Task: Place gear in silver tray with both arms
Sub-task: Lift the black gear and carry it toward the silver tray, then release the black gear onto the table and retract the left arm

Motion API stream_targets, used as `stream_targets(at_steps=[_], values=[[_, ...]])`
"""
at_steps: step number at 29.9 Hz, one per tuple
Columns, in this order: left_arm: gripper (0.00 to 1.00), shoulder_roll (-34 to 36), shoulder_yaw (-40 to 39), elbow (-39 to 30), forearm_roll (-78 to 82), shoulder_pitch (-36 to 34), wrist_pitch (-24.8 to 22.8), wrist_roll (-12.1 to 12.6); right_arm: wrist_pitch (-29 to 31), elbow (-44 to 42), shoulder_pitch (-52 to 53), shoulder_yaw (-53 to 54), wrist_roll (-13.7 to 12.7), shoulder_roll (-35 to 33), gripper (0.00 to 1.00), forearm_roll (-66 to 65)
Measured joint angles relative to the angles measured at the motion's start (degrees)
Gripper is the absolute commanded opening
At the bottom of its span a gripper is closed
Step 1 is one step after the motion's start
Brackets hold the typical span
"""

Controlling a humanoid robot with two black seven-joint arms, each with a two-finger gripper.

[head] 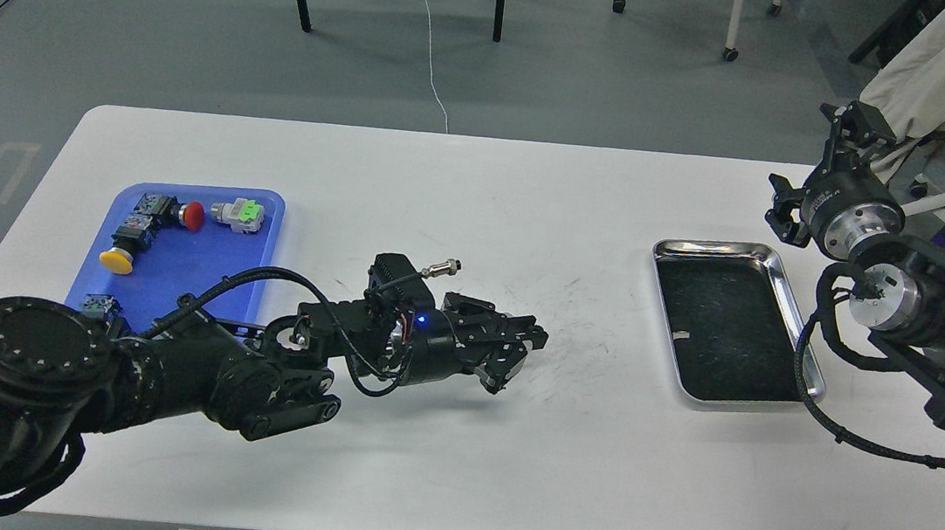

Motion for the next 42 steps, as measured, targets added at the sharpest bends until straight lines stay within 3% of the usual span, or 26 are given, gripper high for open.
stream_targets(at_steps=[11,22,29,36,42], values=[[0.52,0.0,-0.3,0.0,-0.3,0.0,0.0,0.0,0.0,0.0,0.6,-1.4,0.0,0.0,0.99,0.0],[0.73,0.0,-9.8,0.6,-1.9,-4.4,-0.6,0.0,1.2,1.0,5.9,-10.7,0.0,-1.1,0.99,-0.9],[0.80,0.2,-14.1,1.0,-9.1,-6.2,-0.8,0.0,1.5,2.9,10.9,-17.1,-0.8,-2.3,0.99,-1.9],[0.92,6.7,-20.7,2.8,-13.0,-3.8,-0.4,0.0,2.5,6.9,20.1,-29.1,-0.8,-2.3,0.99,-5.9],[0.93,14.4,-26.7,2.2,-20.0,-0.2,-0.8,0.0,2.6,10.9,27.7,-38.2,-0.9,-1.7,0.98,-13.2]])
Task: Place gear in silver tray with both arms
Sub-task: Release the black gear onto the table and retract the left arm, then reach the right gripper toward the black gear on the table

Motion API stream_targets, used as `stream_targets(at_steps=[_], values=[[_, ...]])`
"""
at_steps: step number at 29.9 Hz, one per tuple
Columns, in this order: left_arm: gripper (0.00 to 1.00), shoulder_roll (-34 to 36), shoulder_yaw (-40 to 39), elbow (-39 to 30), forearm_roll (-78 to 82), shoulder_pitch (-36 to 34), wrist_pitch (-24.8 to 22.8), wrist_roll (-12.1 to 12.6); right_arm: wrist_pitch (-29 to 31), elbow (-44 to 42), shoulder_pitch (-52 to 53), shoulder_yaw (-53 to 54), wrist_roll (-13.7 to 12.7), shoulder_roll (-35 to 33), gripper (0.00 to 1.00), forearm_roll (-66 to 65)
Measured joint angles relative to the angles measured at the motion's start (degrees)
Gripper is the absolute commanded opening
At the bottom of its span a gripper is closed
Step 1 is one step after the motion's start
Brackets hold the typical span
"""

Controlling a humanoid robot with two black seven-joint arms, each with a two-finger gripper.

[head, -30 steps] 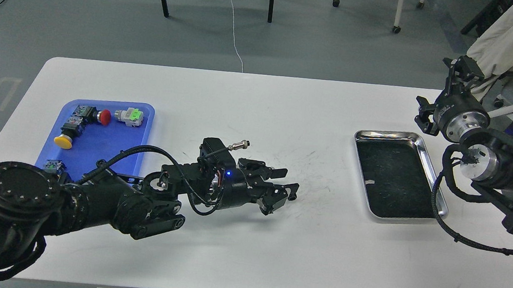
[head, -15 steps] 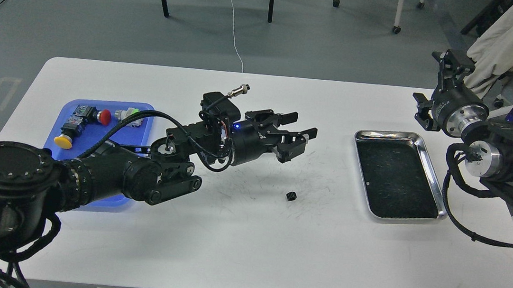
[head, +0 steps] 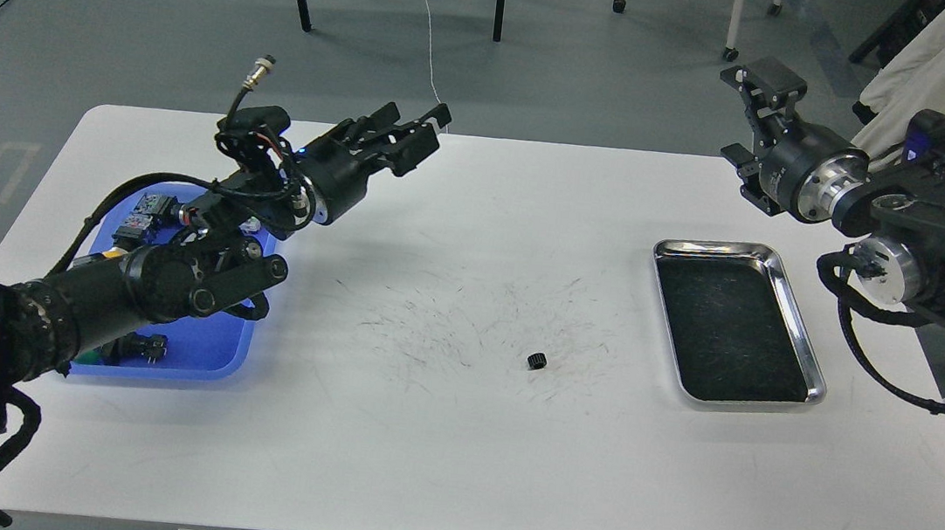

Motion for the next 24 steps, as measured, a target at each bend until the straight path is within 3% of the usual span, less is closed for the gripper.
stream_targets(at_steps=[6,18,24], values=[[0.93,5.7,-0.5,0.0,-10.5,0.5,-1.6,0.0,0.0,2.8,6.9,-9.3,-0.2,4.2,0.98,-7.2],[0.98,13.4,-4.3,0.7,-36.3,0.4,-23.6,0.0,1.6,11.5,19.1,-22.2,0.6,10.7,0.98,-14.6],[0.98,15.2,-13.0,0.8,-40.9,0.4,-29.2,0.2,4.9,14.3,22.4,-24.8,1.0,11.8,0.98,-24.0]])
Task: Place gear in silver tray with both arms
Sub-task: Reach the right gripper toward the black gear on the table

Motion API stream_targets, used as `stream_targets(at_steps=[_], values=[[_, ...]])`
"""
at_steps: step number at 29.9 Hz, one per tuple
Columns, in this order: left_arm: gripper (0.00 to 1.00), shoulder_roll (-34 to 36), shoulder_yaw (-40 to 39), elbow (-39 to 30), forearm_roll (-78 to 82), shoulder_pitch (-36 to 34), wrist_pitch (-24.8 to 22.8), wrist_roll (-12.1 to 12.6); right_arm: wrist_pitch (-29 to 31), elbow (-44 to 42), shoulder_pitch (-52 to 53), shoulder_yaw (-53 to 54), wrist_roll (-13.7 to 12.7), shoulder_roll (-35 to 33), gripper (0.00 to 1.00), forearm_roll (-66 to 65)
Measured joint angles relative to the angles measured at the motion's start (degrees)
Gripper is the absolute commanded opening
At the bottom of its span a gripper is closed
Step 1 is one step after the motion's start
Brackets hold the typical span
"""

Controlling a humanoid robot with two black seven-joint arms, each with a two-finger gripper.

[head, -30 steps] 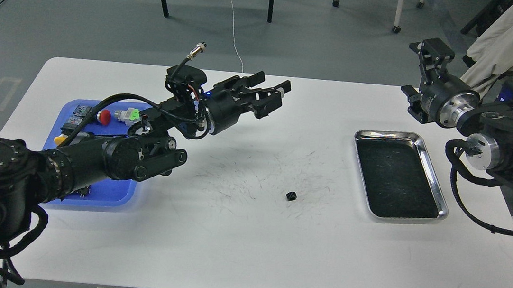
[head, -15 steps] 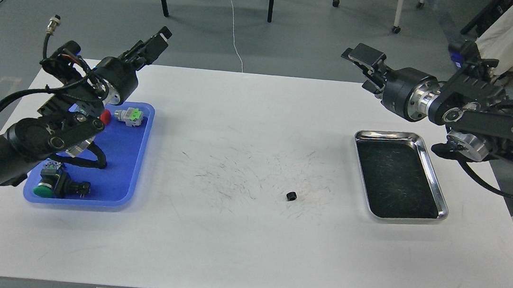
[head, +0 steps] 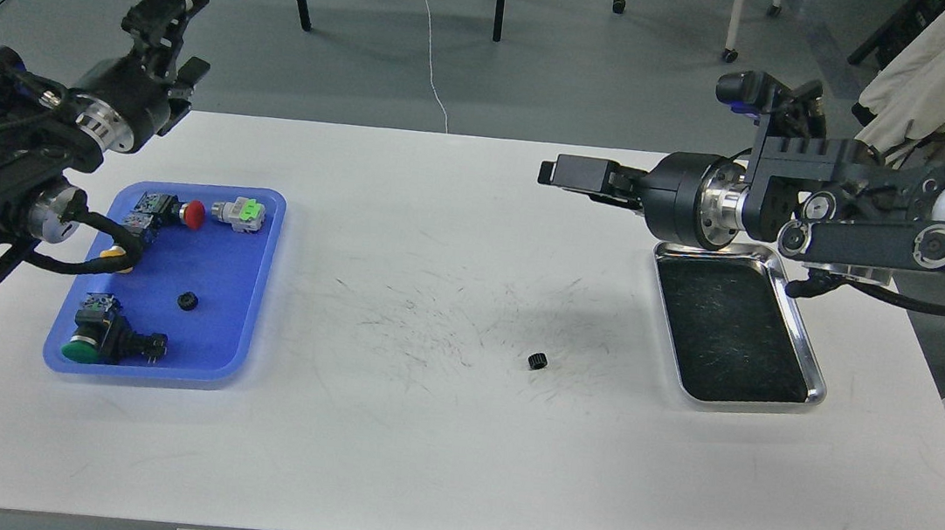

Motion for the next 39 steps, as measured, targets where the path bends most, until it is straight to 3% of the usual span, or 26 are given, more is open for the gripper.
stream_targets(at_steps=[2,8,12,22,31,39], values=[[0.98,0.1,-2.3,0.0,-1.0,0.0,-0.8,2.3,0.3,0.8,1.4,-1.5,0.0,0.8,0.98,-3.6],[0.98,0.0,-7.7,0.8,-3.9,-0.4,-3.2,12.5,0.4,1.6,4.8,-7.4,0.8,5.8,0.98,-10.1],[0.98,-0.2,-10.7,1.4,-7.3,-0.3,-4.3,15.4,0.4,1.6,5.2,-9.9,1.5,8.6,0.98,-14.9],[0.98,-0.6,-10.7,2.6,-8.0,0.1,-4.7,16.0,-0.2,-0.7,4.6,-16.2,3.7,15.2,0.94,-21.4],[0.97,-0.7,-11.3,2.1,-8.9,0.1,-4.7,15.8,-1.1,-4.4,2.1,-19.9,4.1,21.1,0.86,-22.9],[0.97,-0.9,-11.2,2.0,-8.9,0.2,-4.7,15.4,-2.8,-8.8,-3.7,-20.6,4.1,22.0,0.82,-23.7]])
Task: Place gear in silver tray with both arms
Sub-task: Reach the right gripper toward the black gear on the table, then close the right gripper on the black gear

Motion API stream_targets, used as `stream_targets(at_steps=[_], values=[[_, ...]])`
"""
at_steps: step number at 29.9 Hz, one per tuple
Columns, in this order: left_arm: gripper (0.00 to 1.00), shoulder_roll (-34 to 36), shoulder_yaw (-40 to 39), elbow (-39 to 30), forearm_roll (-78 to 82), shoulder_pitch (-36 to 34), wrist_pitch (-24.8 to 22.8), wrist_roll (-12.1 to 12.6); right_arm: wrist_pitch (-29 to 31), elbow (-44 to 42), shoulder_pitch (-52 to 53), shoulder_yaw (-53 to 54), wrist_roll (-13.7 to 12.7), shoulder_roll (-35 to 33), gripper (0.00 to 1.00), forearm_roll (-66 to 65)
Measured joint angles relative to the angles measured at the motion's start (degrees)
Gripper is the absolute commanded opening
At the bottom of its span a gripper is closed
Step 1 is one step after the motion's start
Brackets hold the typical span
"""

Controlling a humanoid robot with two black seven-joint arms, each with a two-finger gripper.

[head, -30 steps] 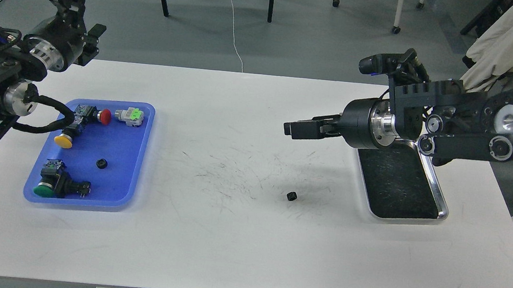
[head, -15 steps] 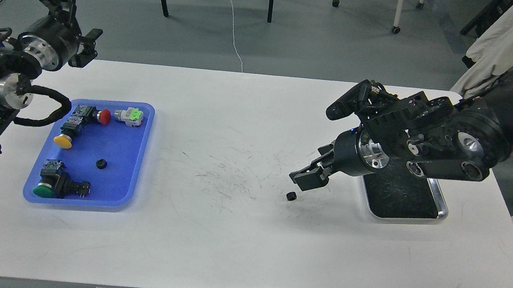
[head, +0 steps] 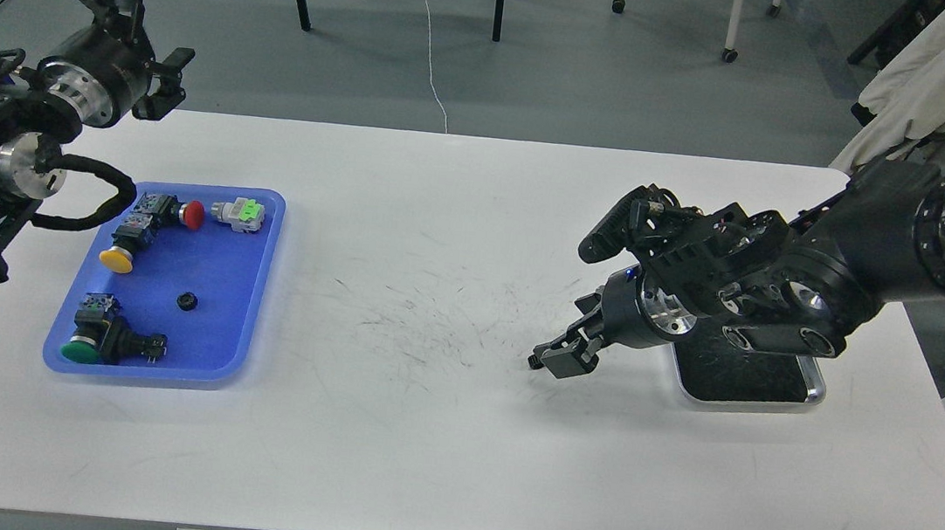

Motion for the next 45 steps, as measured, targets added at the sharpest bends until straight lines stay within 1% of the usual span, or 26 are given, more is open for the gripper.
stream_targets(at_steps=[3,5,6,9,16,30,37,45], values=[[0.97,-0.1,0.0,0.1,0.0,0.0,0.0,-0.1,-0.1,-1.4,-1.4,-0.5,0.0,0.0,0.82,-0.1],[0.97,-0.3,-0.1,0.2,0.0,0.1,0.0,-0.2,-0.1,-2.7,-2.4,-0.7,0.0,0.0,0.75,-0.3],[0.98,-0.4,-0.1,0.3,0.0,0.1,-0.1,-0.2,-0.1,-3.1,-2.9,-0.7,0.0,0.0,0.74,-0.4],[0.98,-0.7,-0.1,0.4,-0.1,0.1,-0.1,-0.5,-0.1,-4.1,-4.0,-0.7,0.1,0.0,0.74,-0.4],[0.98,-0.8,-0.1,0.6,0.0,0.1,-0.1,-2.3,-0.4,-6.4,-5.2,0.0,0.2,0.0,0.75,0.4],[0.98,-0.6,0.1,0.6,0.0,0.0,-0.2,-2.5,-1.7,-6.2,-5.0,4.9,0.8,0.0,0.78,1.5],[0.98,-0.5,0.1,0.6,0.0,0.0,-0.2,-2.5,-2.6,-4.8,-6.0,5.2,0.8,0.0,0.78,1.7],[0.98,-0.2,0.1,0.6,0.0,0.0,-0.2,-2.6,-4.0,-5.2,-9.2,4.9,0.8,0.0,0.78,1.6]])
